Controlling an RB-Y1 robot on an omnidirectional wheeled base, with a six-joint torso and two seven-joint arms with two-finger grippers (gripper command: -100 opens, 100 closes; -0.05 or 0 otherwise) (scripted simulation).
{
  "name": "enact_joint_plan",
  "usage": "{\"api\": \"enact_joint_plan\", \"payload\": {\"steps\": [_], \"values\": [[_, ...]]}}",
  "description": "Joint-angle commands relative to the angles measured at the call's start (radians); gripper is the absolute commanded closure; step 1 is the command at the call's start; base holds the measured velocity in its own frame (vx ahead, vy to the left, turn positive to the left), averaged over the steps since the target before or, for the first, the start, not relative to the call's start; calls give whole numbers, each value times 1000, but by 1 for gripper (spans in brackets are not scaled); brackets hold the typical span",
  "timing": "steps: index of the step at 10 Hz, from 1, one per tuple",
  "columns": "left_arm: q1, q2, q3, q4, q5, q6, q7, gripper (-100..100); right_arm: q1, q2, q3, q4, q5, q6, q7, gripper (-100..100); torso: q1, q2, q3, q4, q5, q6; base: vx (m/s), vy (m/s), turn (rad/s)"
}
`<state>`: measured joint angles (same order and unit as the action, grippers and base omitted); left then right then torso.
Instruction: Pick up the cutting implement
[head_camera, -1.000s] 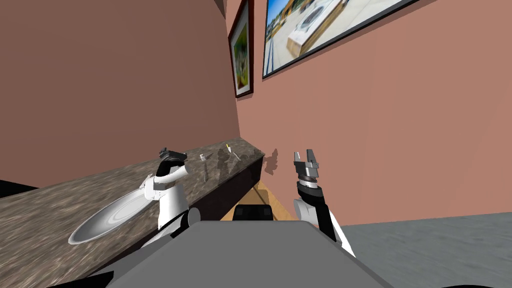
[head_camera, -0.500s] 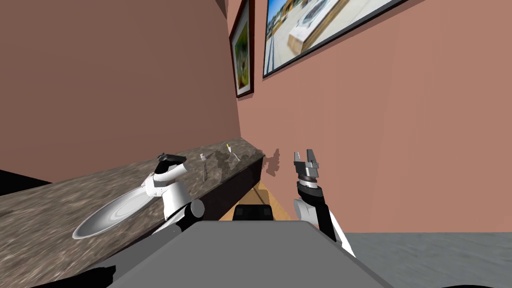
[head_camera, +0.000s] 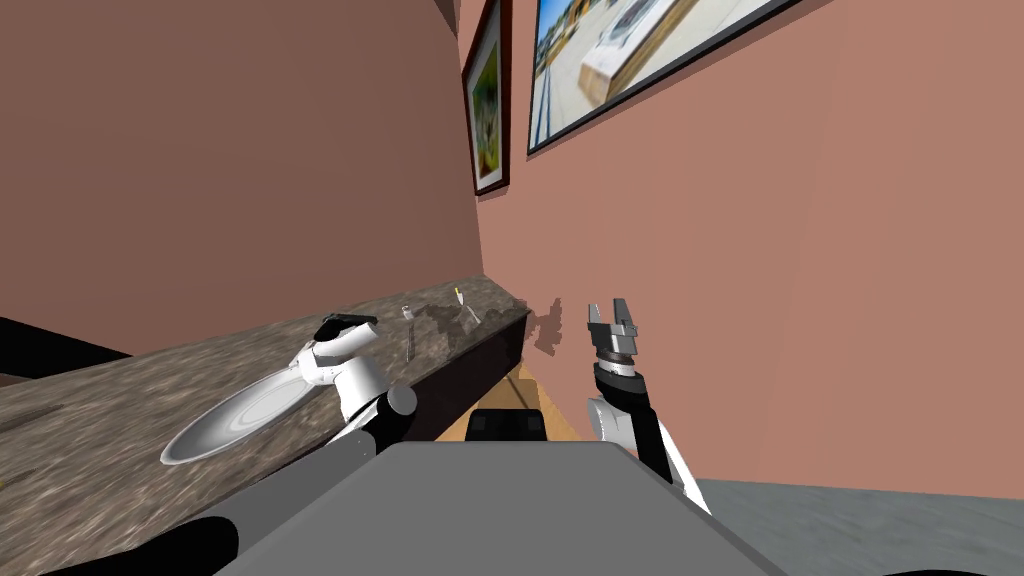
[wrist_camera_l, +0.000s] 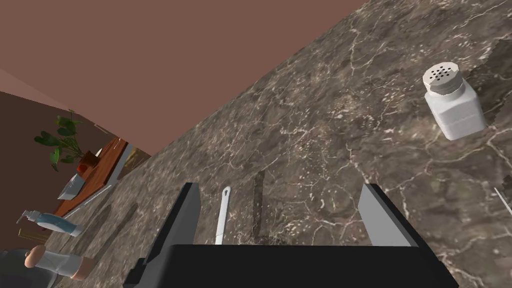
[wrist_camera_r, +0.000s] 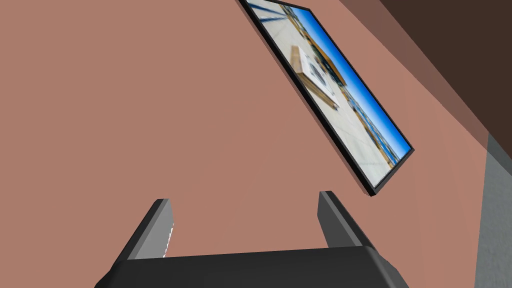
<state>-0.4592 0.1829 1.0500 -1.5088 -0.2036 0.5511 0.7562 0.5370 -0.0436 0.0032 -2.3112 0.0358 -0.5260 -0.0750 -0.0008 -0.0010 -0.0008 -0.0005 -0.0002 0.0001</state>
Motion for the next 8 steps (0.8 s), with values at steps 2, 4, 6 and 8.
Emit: {"api": "enact_joint_plan", "payload": {"steps": [2,4,6,8], "values": [[-76,-9,73,65,-45,74,55,-100,0,0,0,0,0,0,0,0,0,0,0,0,0,0,8,-36,89],[-114,-15,108,91,-67,115,79,-100,0,0,0,0,0,0,0,0,-1,0,0,0,0,0,10,-42,67],[-177,-31,166,138,-107,177,123,-100,0,0,0,0,0,0,0,0,0,0,0,0,0,0,3,-28,67],[-232,-49,215,177,-143,233,161,-100,0,0,0,0,0,0,0,0,-1,0,0,0,0,0,3,-36,92]]}}
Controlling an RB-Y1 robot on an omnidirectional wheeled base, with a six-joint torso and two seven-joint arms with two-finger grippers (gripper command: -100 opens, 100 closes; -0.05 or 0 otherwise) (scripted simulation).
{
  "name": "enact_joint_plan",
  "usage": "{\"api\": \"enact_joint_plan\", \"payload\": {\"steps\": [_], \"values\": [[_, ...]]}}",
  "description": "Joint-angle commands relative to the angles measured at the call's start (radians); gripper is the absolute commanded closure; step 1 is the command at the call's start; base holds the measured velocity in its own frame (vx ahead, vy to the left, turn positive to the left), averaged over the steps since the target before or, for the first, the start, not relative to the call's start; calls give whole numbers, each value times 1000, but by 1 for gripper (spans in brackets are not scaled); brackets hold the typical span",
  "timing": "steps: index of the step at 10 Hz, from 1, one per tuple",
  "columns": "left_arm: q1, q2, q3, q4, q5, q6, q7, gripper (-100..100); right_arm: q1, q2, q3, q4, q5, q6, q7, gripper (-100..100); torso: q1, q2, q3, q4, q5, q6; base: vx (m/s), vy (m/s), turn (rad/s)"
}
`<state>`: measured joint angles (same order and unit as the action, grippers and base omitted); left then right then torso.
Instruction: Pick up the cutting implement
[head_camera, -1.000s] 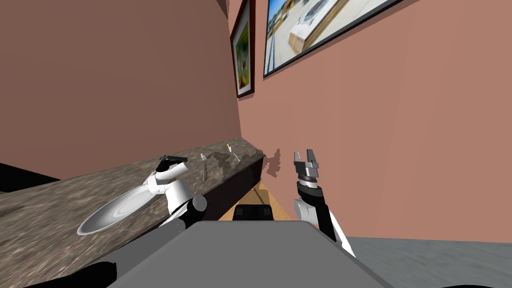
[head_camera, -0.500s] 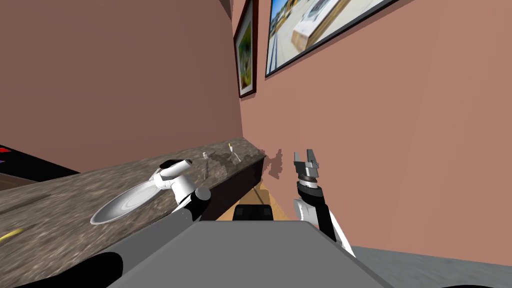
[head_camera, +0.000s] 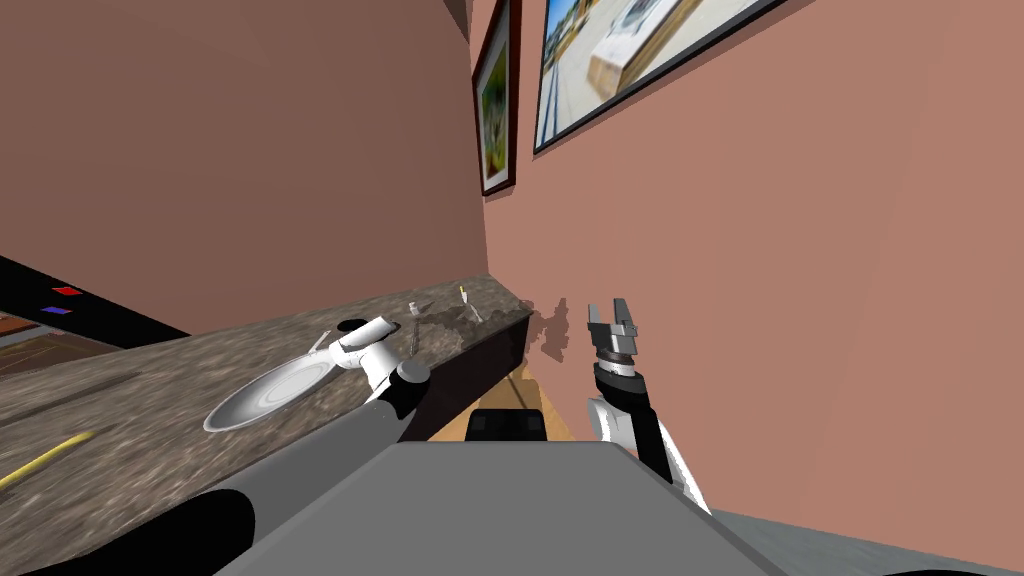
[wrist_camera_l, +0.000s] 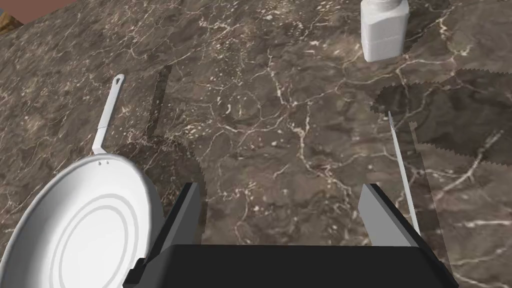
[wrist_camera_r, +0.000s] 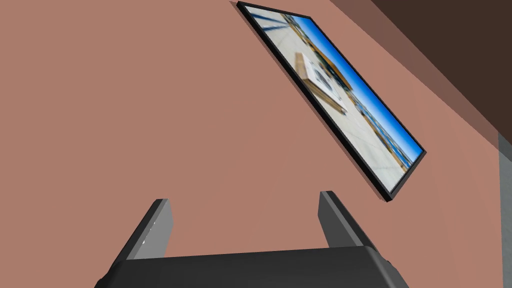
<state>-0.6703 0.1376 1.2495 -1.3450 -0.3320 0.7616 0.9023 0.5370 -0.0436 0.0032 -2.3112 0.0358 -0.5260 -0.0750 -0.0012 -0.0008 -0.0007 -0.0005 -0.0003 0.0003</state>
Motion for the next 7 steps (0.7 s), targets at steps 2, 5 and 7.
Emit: {"api": "enact_joint_plan", "payload": {"steps": [2,5,7], "values": [[-66,-24,56,44,-45,67,47,-100,0,0,0,0,0,0,0,0,0,0,0,0,0,0,-5,-26,59],[-112,-63,97,74,-77,111,81,-100,0,0,0,0,0,0,0,0,1,1,0,0,0,0,-5,-17,46],[-120,-71,102,79,-81,119,82,-100,0,0,0,0,0,0,0,0,1,0,0,0,0,0,-3,-10,25]]}}
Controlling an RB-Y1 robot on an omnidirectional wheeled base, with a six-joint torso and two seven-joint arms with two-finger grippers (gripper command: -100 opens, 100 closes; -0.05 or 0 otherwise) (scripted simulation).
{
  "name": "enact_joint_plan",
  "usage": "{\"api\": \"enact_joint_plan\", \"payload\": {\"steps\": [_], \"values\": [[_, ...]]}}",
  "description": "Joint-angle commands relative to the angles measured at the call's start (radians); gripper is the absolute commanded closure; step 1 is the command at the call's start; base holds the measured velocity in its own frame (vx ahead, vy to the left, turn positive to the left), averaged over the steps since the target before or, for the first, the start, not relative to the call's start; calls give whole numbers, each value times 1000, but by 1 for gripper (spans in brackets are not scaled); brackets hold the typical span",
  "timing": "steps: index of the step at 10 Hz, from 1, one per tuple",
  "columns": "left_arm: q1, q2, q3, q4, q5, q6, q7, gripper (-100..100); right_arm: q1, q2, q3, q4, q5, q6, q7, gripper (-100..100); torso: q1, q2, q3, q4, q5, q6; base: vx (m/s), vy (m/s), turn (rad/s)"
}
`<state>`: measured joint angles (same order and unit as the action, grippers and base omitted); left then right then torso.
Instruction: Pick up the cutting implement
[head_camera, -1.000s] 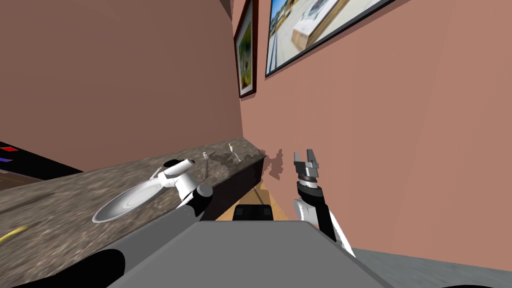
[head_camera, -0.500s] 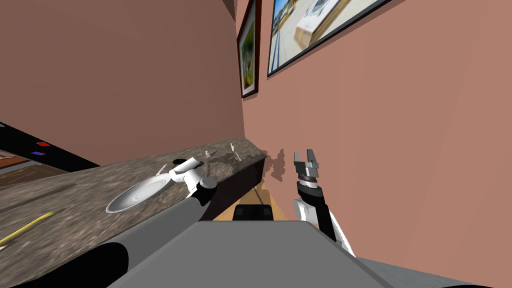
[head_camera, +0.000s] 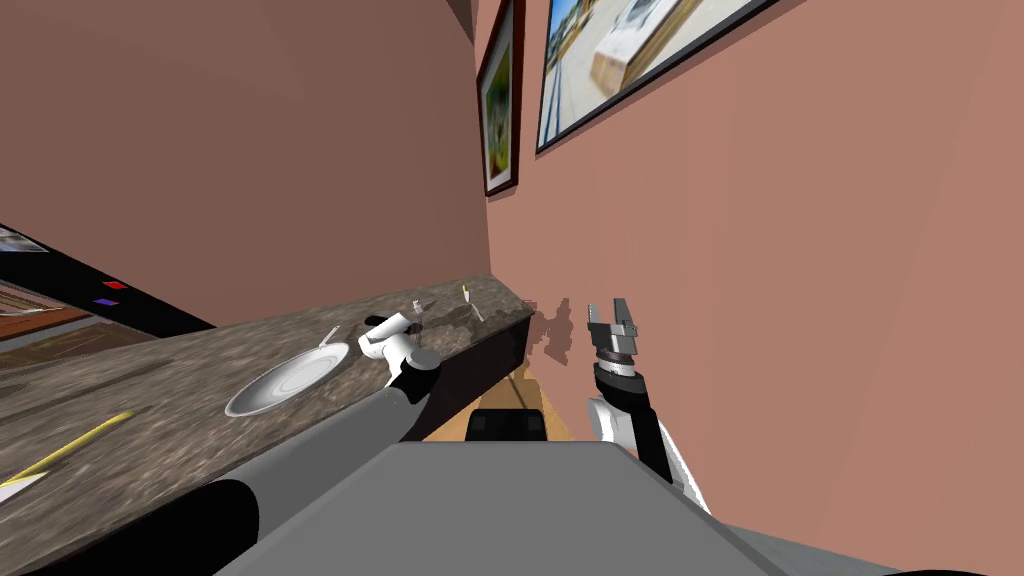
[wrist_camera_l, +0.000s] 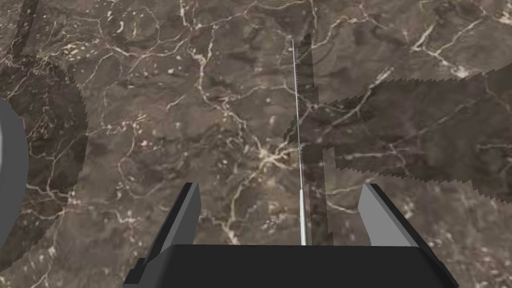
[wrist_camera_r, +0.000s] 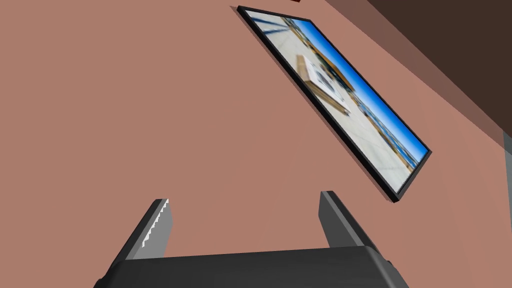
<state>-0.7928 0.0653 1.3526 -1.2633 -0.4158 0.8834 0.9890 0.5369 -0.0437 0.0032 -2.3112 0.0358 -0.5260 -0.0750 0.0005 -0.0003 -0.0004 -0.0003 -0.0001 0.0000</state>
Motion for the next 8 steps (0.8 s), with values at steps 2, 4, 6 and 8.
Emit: {"api": "enact_joint_plan", "payload": {"steps": [2,4,6,8], "values": [[11,3,-10,9,-21,-12,48,-100,0,0,0,0,0,0,0,0,0,0,0,0,0,0,-14,29,-102],[16,5,-15,13,-31,-18,73,-100,0,0,0,0,0,0,0,0,5,3,1,1,1,0,-44,59,-109],[27,7,-26,23,-52,-30,122,-100,0,0,0,0,0,0,0,0,5,3,2,1,1,0,-44,65,-159],[38,10,-36,32,-73,-42,171,-100,0,0,0,0,0,0,0,0,5,3,2,1,1,0,-53,62,-142]]}}
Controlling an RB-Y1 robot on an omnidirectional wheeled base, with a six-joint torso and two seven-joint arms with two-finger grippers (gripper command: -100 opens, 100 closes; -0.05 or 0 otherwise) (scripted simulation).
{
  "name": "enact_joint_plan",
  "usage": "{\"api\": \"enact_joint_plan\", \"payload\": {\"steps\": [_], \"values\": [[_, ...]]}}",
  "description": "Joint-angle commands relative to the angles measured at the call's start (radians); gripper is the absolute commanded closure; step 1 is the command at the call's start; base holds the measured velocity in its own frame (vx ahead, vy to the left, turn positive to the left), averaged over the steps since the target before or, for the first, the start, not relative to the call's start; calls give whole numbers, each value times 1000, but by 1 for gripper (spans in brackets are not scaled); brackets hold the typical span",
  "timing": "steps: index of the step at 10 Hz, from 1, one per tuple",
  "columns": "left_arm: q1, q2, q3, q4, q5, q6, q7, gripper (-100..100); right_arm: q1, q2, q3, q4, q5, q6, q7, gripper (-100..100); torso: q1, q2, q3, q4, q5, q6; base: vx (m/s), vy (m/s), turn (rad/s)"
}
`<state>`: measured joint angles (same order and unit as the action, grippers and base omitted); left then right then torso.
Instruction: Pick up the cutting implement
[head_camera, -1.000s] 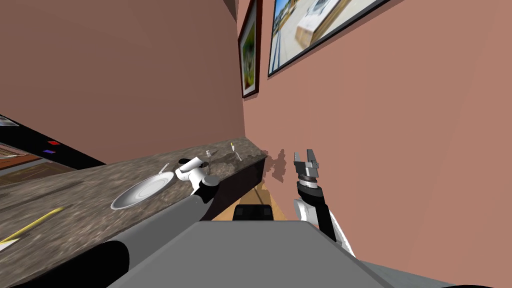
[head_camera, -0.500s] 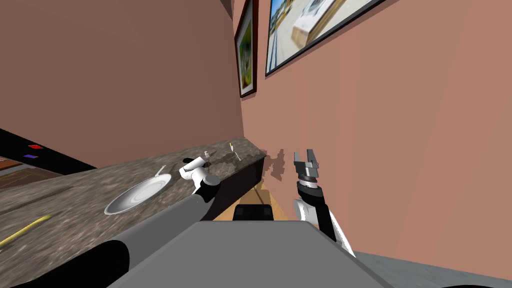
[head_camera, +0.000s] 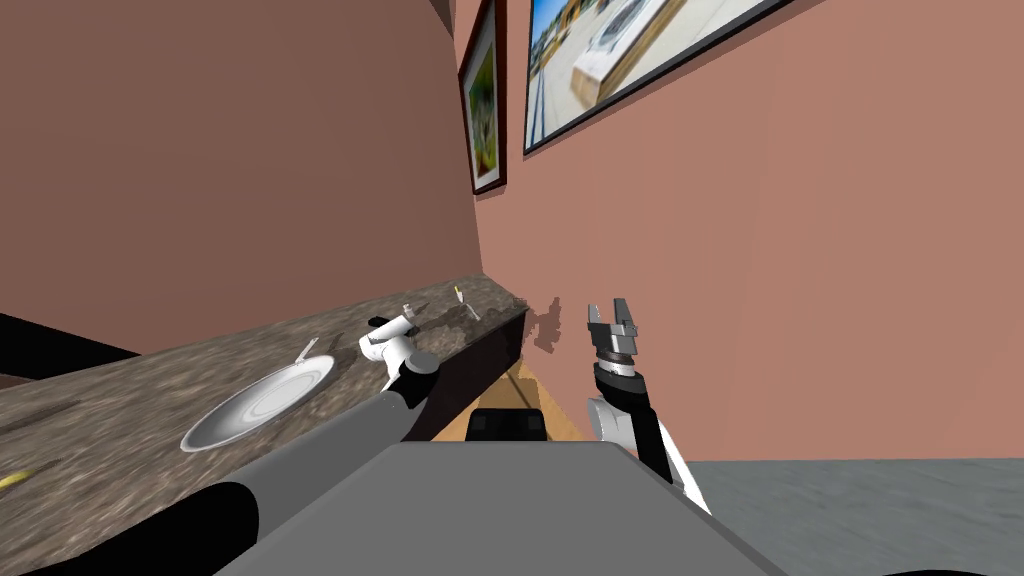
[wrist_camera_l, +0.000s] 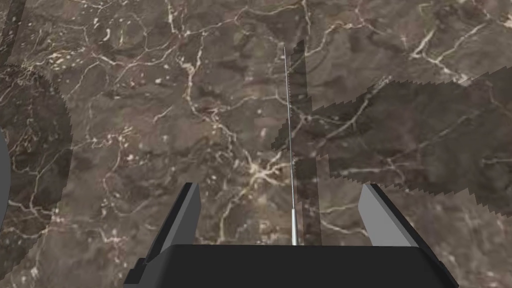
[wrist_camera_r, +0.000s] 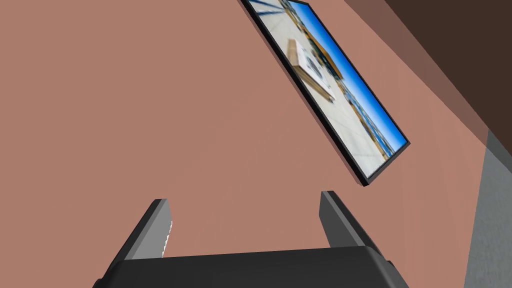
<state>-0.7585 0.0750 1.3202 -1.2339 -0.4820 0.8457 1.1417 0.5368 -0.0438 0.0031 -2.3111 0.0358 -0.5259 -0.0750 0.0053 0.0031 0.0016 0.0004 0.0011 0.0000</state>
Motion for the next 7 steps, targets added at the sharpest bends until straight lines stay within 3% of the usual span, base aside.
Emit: {"api": "enact_joint_plan", "payload": {"steps": [1,3,4,5,7], "values": [[9,2,-8,7,-17,-10,43,-100,0,0,0,0,0,0,0,0,0,0,0,0,0,0,-58,69,-160],[20,5,-19,16,-38,-22,91,-100,0,0,0,0,0,0,0,0,1,0,0,0,0,0,-54,65,-158],[15,6,-15,13,-31,-16,73,-100,0,0,0,0,0,0,0,0,0,0,0,0,0,0,-27,28,-29],[16,6,-16,14,-32,-17,78,100,0,0,0,0,0,0,0,0,-1,-1,-1,0,0,-1,-5,6,5],[16,6,-16,14,-32,-17,77,100,0,0,0,0,0,0,0,0,-3,-4,-2,-1,-1,0,0,0,0]]}}
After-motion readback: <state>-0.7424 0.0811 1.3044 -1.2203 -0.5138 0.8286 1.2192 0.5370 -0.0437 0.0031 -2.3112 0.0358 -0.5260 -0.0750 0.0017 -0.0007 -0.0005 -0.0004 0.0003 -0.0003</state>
